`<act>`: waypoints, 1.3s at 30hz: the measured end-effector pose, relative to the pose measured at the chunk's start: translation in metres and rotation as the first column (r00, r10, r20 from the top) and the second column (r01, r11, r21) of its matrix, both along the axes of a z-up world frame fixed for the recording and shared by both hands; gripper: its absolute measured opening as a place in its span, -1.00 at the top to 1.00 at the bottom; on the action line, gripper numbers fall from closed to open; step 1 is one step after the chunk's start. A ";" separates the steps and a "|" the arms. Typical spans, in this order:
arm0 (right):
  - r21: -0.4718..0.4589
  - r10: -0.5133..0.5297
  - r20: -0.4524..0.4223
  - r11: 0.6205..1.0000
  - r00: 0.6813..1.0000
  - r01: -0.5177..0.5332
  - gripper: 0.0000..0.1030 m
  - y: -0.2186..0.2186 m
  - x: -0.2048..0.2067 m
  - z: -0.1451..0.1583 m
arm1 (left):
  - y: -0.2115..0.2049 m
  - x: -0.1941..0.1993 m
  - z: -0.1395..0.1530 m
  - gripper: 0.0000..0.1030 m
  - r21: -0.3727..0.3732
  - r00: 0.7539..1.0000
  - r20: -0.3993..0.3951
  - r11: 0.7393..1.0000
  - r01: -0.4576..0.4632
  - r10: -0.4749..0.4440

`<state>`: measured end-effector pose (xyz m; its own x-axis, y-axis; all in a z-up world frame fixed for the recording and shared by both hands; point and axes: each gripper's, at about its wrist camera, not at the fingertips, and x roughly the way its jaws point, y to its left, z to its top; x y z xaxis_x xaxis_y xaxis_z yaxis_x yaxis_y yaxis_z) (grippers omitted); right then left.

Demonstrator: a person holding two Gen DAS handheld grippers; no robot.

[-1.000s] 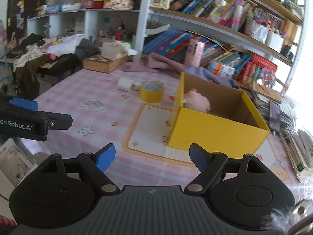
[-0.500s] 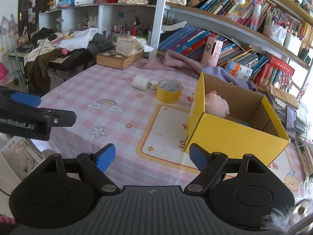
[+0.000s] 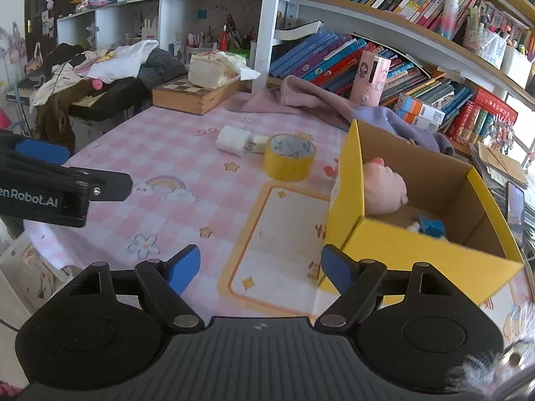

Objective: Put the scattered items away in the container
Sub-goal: 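Withdraw both tools from the box toward the tape and plug, then grasp the white sponge-like block with the left tool while the right tool grasps the yellow tape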

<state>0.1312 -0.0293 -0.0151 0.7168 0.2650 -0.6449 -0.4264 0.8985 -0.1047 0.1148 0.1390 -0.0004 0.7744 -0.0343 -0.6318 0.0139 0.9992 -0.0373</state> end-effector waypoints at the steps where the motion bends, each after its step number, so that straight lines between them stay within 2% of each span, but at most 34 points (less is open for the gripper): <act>1: 0.004 0.000 0.001 1.000 1.000 0.000 -0.54 0.002 0.006 0.000 | 0.000 0.007 0.000 -0.84 0.005 1.000 0.000 1.000 0.004 -0.004; 6: 0.022 -0.014 0.011 1.000 1.000 0.014 -0.54 0.011 0.041 -0.002 | 0.003 0.044 0.004 -0.84 0.033 1.000 0.020 0.999 0.004 -0.004; 11: 0.050 -0.044 -0.014 0.998 0.999 0.045 -0.54 0.017 0.077 -0.003 | 0.015 0.075 0.005 -0.83 0.031 0.999 0.036 0.999 -0.020 0.019; 16: 0.059 -0.074 -0.052 0.995 0.996 0.077 -0.54 0.023 0.109 -0.009 | 0.025 0.103 -0.002 -0.82 0.012 0.999 0.015 0.999 -0.040 0.040; 23: 0.022 -0.091 -0.056 0.996 0.994 0.092 -0.59 0.042 0.144 -0.024 | 0.025 0.152 -0.010 -0.82 0.011 1.000 -0.017 1.000 -0.002 0.003; 31: -0.021 -0.141 -0.033 0.990 0.989 0.141 -0.63 0.061 0.186 -0.042 | 0.014 0.211 -0.032 -0.81 0.006 0.995 -0.089 0.999 0.049 -0.048; 39: -0.050 -0.184 -0.059 0.982 0.981 0.181 -0.68 0.071 0.225 -0.062 | 0.008 0.262 -0.066 -0.61 0.032 0.981 -0.184 0.997 0.075 -0.068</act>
<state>0.3562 0.0416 -0.0769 0.7077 0.1036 -0.6988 -0.2625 0.9569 -0.1240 0.3768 0.1468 -0.0665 0.6426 -0.0580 -0.7640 0.0816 0.9966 -0.0071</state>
